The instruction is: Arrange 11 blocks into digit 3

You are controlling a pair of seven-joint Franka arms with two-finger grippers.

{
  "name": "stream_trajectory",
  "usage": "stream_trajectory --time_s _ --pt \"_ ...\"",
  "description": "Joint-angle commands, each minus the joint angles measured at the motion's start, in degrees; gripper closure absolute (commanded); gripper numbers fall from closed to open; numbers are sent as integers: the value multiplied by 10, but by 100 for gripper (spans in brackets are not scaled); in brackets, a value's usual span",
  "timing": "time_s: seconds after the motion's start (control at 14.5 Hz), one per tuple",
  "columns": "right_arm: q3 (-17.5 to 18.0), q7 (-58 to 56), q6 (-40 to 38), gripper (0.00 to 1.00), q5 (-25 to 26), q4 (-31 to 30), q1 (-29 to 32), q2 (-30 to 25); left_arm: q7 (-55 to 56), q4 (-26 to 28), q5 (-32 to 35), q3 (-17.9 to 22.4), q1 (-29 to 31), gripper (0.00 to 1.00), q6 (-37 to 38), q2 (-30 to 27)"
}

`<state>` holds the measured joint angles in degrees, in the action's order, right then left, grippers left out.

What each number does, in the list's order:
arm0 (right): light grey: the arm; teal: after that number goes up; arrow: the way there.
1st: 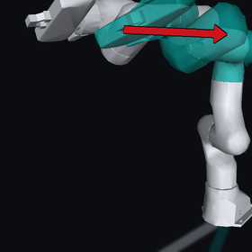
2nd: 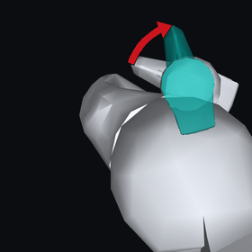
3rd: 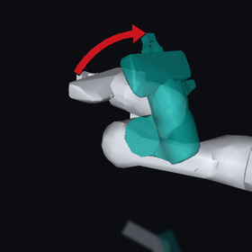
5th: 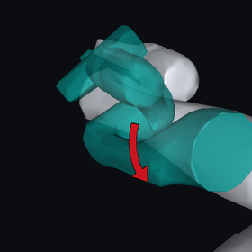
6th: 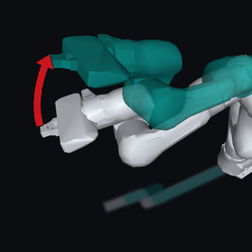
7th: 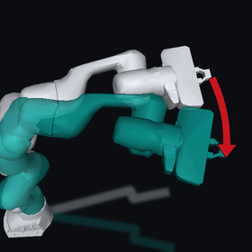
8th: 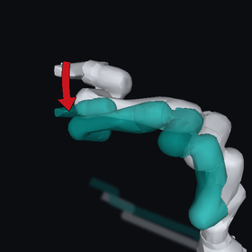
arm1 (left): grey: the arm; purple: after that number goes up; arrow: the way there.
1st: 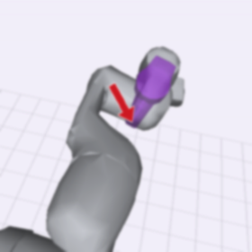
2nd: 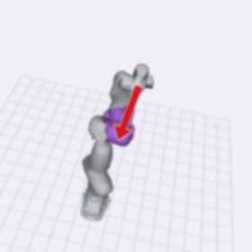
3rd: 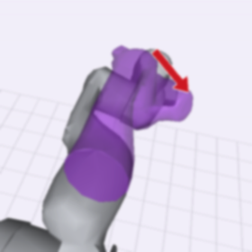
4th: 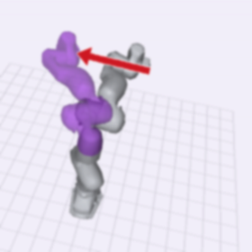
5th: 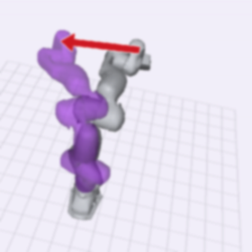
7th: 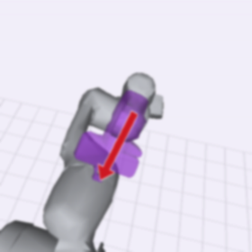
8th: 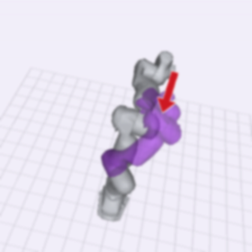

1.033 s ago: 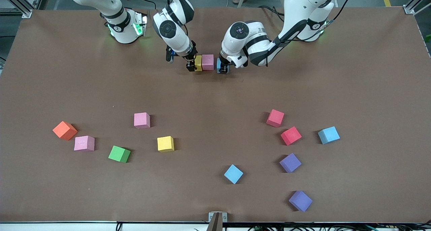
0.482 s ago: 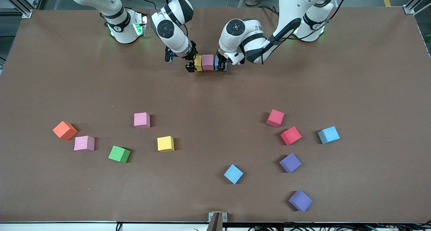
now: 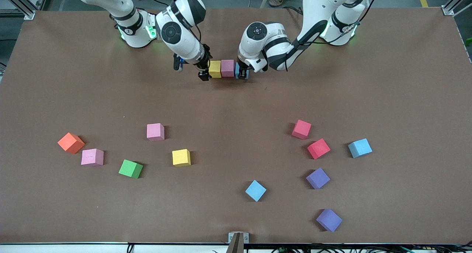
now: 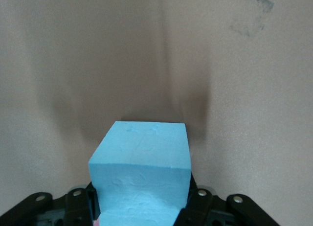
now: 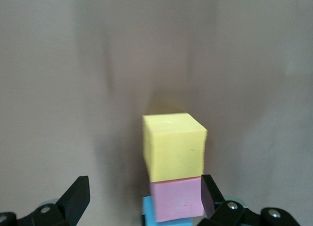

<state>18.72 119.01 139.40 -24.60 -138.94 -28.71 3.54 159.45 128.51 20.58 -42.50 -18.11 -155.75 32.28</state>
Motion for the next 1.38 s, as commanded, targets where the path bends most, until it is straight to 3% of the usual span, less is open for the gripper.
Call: stream_trajectory --time_s 0.0,0.14,0.41,0.69,0.96,1.1,1.31 --pt "4 -25 -72 0 109 55 75 -5 128 -2 39 9 -18 78 -10 2" --pt "4 -62 -76 0 158 87 123 11 132 -3 39 9 -22 78 -10 2" --pt "4 -93 -132 0 179 171 137 50 133 -8 39 9 -25 78 -11 2" --pt "4 -104 -214 0 295 283 155 106 143 -8 39 10 -32 78 -12 2" --pt "6 -113 -214 0 307 349 169 149 143 -11 39 10 -32 78 -13 2" --pt "4 -179 -212 0 316 351 187 149 143 -11 39 10 -33 65 -12 3" --pt "6 -383 -214 0 325 366 247 152 142 -11 39 10 -32 53 -12 3"
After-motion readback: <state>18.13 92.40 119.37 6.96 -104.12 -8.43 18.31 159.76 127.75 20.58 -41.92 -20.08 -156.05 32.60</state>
